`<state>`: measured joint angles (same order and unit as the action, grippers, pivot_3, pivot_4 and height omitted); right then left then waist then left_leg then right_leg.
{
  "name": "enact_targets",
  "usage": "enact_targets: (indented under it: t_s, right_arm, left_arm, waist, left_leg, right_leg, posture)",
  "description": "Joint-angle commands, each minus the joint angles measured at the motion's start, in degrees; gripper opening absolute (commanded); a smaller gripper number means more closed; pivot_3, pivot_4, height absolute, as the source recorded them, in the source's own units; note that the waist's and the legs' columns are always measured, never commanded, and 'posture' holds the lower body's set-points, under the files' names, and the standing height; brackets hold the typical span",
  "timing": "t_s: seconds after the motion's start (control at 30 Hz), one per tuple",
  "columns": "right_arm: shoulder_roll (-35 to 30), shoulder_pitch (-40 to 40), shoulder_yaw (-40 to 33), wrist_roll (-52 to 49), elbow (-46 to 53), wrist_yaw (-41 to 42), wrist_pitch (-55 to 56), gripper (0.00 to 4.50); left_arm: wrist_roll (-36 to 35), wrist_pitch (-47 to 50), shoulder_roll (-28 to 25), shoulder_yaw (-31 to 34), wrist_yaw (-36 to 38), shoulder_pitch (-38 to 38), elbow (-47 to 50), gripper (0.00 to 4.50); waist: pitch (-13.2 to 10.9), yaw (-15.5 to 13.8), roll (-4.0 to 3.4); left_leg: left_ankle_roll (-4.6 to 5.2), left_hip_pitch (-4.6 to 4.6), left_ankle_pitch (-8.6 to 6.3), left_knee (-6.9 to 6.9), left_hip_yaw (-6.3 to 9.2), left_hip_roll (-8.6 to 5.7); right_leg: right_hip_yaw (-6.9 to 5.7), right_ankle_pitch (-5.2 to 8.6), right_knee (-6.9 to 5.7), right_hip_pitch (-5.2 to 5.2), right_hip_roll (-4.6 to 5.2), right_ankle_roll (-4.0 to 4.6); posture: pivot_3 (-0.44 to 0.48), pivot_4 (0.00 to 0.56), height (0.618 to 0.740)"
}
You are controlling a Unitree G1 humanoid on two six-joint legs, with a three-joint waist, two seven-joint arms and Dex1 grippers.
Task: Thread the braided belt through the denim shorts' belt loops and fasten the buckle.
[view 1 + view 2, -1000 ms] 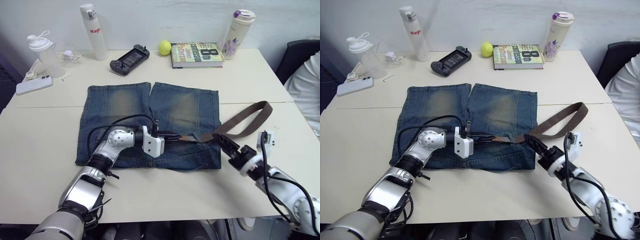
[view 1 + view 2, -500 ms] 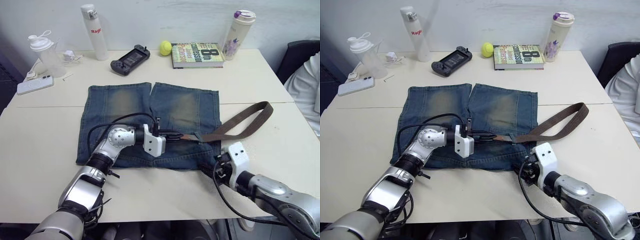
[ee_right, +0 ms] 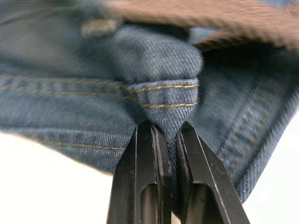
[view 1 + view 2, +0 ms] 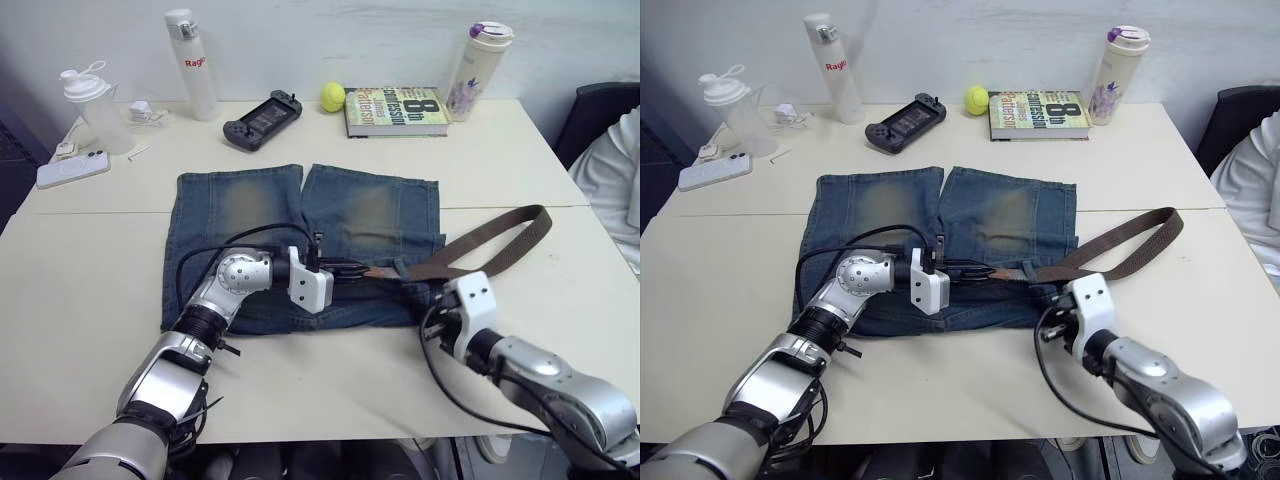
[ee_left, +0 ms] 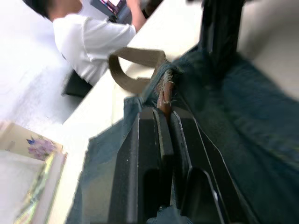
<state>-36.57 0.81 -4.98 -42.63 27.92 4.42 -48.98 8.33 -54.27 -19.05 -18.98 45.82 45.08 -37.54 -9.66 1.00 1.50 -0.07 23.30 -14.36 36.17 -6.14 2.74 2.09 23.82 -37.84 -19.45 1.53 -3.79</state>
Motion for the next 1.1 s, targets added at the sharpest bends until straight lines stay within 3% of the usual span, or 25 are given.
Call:
enact_targets:
  t_s: [0.03,0.13,0.33,0.43,0.53,0.8,0.87,0.97,1.1]
  right_arm:
    - [-4.8,0.4,-7.2,5.1,-9.5,1.2,-0.7,0.06]
    - [-5.8,2.1,-10.7,4.9,-14.6,2.4,-1.7,0.06]
    - [-6.3,5.6,-9.9,6.2,-16.9,7.2,-1.1,0.06]
    - [-4.8,6.5,-9.4,6.8,-17.0,7.6,-1.4,0.06]
    - [-0.4,8.2,-14.1,2.3,-15.8,6.0,-3.7,0.06]
    - [1.5,8.2,-29.7,-13.7,-7.6,4.5,-15.2,3.37]
    - [-1.2,6.4,-33.9,-27.7,-2.9,7.2,-18.8,4.24]
    - [-5.3,0.7,-35.1,-48.7,1.7,6.5,-19.2,4.24]
    - [-8.5,-6.0,-28.7,-64.7,5.0,-0.6,-12.4,4.24]
  left_arm:
    - [-1.1,0.2,-1.7,0.4,-0.1,-1.3,4.1,0.00]
    - [-1.8,1.3,-3.6,0.8,0.2,-2.8,7.0,0.00]
    - [-2.1,3.8,-5.3,1.3,-0.8,-4.8,11.7,0.00]
    - [-0.9,4.7,-4.7,1.3,-1.9,-4.8,12.6,0.00]
    - [-0.2,5.2,-4.1,1.1,-2.8,-4.3,12.7,0.00]
    - [0.9,5.4,-4.2,1.4,-4.7,-3.8,12.4,0.00]
    - [1.3,5.5,-4.2,1.8,-5.6,-3.5,12.6,0.00]
    - [1.3,5.4,-4.2,1.9,-6.3,-3.5,13.1,0.00]
    - [1.5,5.1,-4.3,1.8,-7.0,-3.7,13.5,0.00]
  waist:
    - [0.0,-0.7,-0.02]
    - [0.0,-1.2,-0.01]
    - [0.0,-1.0,-0.01]
    - [0.0,-0.8,-0.01]
    - [0.0,-0.8,0.02]
    - [0.0,-0.8,-0.03]
    - [0.0,-0.8,-0.06]
    - [0.0,-0.8,-0.05]
    - [0.0,-0.6,0.01]
  left_leg:
    - [0.01,0.00,-0.01,0.00,-0.04,-0.02]
    - [0.03,-0.01,-0.01,0.04,-0.04,-0.01]
    - [0.06,0.00,-0.03,0.06,-0.04,0.00]
    - [0.06,-0.01,-0.03,0.07,-0.05,0.01]
    - [0.06,-0.01,-0.03,0.07,-0.06,0.04]
    - [0.04,0.01,-0.03,-0.03,-0.12,0.05]
    - [0.05,0.02,-0.03,-0.03,-0.12,0.05]
    - [0.08,0.05,-0.05,-0.05,-0.10,0.06]
    - [0.13,0.04,-0.08,-0.03,-0.05,0.05]
  right_leg:
    - [0.01,0.00,-0.01,-0.02,0.02,0.00]
    - [0.01,0.00,0.00,0.00,0.03,0.00]
    - [0.01,-0.01,-0.01,0.01,0.02,-0.01]
    - [0.02,-0.01,-0.02,0.01,0.00,-0.02]
    - [0.04,-0.02,-0.04,0.00,-0.02,-0.03]
    - [0.09,-0.02,-0.09,-0.09,-0.04,-0.02]
    - [0.08,-0.02,-0.07,-0.08,-0.04,-0.02]
    - [0.07,-0.02,0.00,-0.07,-0.06,-0.03]
    - [0.05,-0.04,0.09,0.02,-0.10,-0.06]
  posture:
    - [0.000,0.150,0.740]
    - [0.000,0.150,0.740]
    - [0.000,0.150,0.740]
    - [0.000,0.150,0.740]
    - [0.000,0.150,0.740]
    - [0.000,0.150,0.740]
    - [0.000,0.150,0.740]
    - [0.000,0.150,0.740]
    - [0.000,0.150,0.740]
